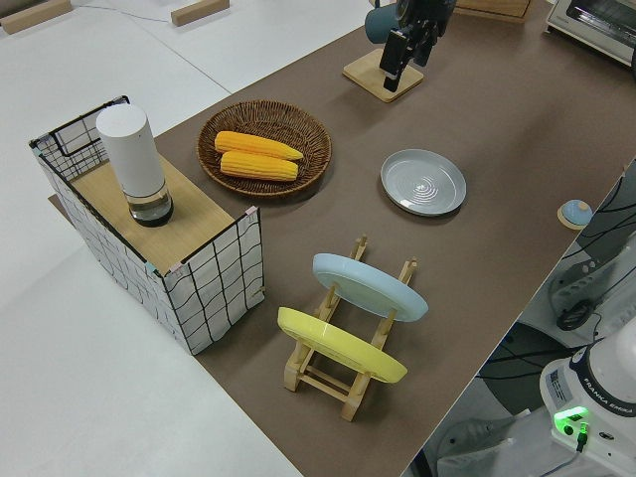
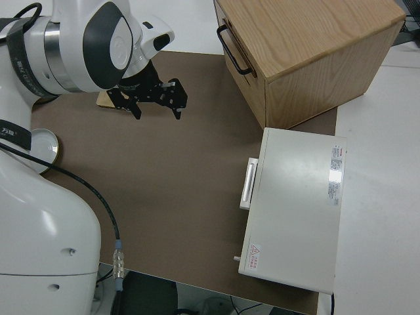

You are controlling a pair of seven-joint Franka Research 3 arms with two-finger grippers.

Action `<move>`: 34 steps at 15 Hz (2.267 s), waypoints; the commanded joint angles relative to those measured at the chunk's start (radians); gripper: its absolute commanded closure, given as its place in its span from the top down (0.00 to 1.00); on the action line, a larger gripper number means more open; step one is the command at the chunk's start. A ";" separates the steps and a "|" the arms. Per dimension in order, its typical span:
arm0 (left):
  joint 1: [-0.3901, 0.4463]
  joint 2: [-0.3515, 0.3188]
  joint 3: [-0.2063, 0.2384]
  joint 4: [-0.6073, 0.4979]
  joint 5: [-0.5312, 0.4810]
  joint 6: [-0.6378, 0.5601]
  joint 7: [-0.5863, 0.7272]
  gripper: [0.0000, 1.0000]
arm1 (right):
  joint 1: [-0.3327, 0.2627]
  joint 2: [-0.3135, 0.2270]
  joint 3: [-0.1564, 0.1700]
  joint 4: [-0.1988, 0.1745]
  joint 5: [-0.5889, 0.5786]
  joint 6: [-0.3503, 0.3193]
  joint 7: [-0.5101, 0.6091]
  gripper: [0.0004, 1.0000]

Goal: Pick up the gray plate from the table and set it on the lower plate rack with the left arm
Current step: 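Move the left gripper toward the edge of the gray plate, then lower the left gripper and grasp the gray plate's near rim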

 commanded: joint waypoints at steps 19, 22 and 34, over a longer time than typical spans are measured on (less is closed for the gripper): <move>-0.008 -0.034 0.001 -0.658 -0.075 0.528 -0.033 1.00 | -0.023 -0.002 0.020 0.007 -0.006 -0.011 0.012 0.98; -0.008 0.006 0.001 -0.658 -0.126 0.551 -0.033 0.99 | -0.023 -0.002 0.021 0.007 -0.006 -0.011 0.012 0.98; -0.011 0.049 0.001 -0.651 -0.132 0.594 -0.073 0.00 | -0.023 -0.002 0.021 0.007 -0.006 -0.011 0.012 0.98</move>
